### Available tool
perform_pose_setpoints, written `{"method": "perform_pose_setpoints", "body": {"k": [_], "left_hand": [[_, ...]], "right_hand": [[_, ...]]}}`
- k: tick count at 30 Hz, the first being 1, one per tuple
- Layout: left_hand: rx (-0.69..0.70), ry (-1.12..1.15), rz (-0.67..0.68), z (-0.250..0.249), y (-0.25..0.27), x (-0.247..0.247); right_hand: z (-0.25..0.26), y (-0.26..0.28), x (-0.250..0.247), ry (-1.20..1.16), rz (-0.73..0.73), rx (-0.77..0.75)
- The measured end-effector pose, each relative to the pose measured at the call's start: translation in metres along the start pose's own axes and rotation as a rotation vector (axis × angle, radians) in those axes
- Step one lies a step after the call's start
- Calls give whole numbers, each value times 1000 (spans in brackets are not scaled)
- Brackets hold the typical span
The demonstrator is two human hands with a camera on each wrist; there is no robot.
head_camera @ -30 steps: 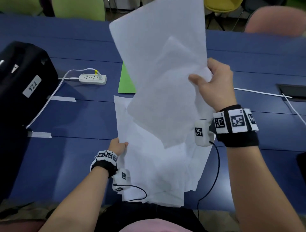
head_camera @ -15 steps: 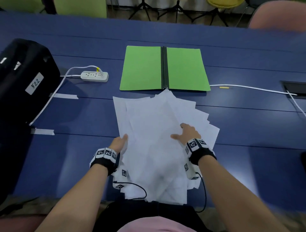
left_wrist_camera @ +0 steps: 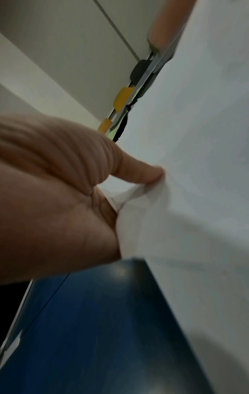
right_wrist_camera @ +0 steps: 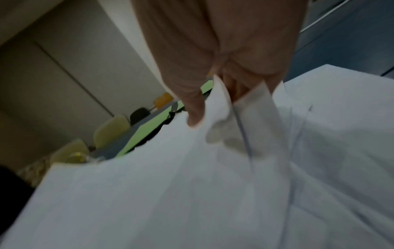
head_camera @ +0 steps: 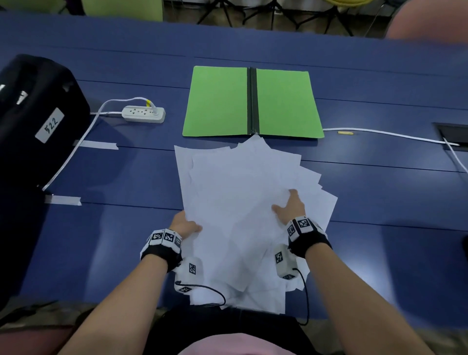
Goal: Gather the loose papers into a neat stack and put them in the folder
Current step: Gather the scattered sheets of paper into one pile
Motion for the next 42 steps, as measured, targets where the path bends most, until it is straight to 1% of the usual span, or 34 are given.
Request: {"method": "perform_pose_setpoints", "body": {"k": [2, 3, 4, 5, 6, 7, 9, 10, 11, 12, 13, 16, 19, 21, 23, 26, 29, 31, 34, 35, 37, 38, 40, 42], "left_hand": [[-8, -21, 22, 1, -1, -1], [-18, -16, 37, 1, -1, -2], [-21, 17, 37, 1, -2, -3], [-31, 64, 32, 0, -3, -3], [-40, 129, 16, -1, -4, -2], [-49, 176, -7, -2, -3, -2], [-46, 201, -60, -4, -3, -3], [-46, 192, -84, -4, -5, -3], [-42, 184, -97, -6, -5, -3], [-41, 183, -102, -7, -7, -2], [-38, 176, -93, -9, -8, 0], [-55, 82, -60, -18, -11, 4], [-52, 24, -98, -21, -15, 4], [-56, 22, -112, -19, -14, 1], [-83, 20, -69, -11, -15, -5], [-93, 51, 43, 5, -23, -16], [-103, 152, 45, 7, -22, -20], [-125, 158, 31, -1, -16, -16], [-99, 126, -36, -6, -16, -12], [-90, 136, -53, -8, -14, -12], [-72, 163, -60, -7, -15, -11], [-63, 167, -53, -6, -15, -10], [-56, 183, -44, -4, -17, -8], [-41, 167, -33, -4, -18, -7]], "right_hand": [[-9, 1, 10, 137, 95, -43], [-13, 0, 16, 169, 118, -72], [-17, -1, 19, 165, 116, -80], [-21, -2, 19, 121, 84, -74], [-24, -3, 16, 63, 17, -40], [-31, -6, 10, 13, -95, 15], [-47, -7, -6, 10, -317, 216], [-55, -5, -13, 18, -368, 335], [-62, -4, -18, 16, -372, 429], [-66, -3, -21, 5, -347, 485], [-68, -3, -23, -11, -308, 494], [-71, -13, -26, -115, -192, 461], [-77, -20, -27, -232, -78, 367], [-83, -24, -30, -259, -26, 321], [-87, -23, -32, -307, -10, 317], [-86, -18, -25, -402, 5, 335], [-74, -15, -6, -441, 110, 351], [-64, -13, 3, -441, 87, 352], [-63, -15, 3, -508, -51, 358], [-64, -15, 1, -498, -91, 363], [-65, -14, -4, -341, -140, 366], [-66, -17, -7, -239, -153, 343], [-63, -20, -9, -133, -121, 292], [-55, -20, -8, -111, -41, 310]]}}
Point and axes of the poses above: each hand's wrist, its own y-axis away from the middle knuckle, its own x-axis out of the palm, z = x × y, the point moved 2 cm from there along -y, towards the middle knuckle, and after that the axes turned 4 degrees about x, right-handed, at the moved point
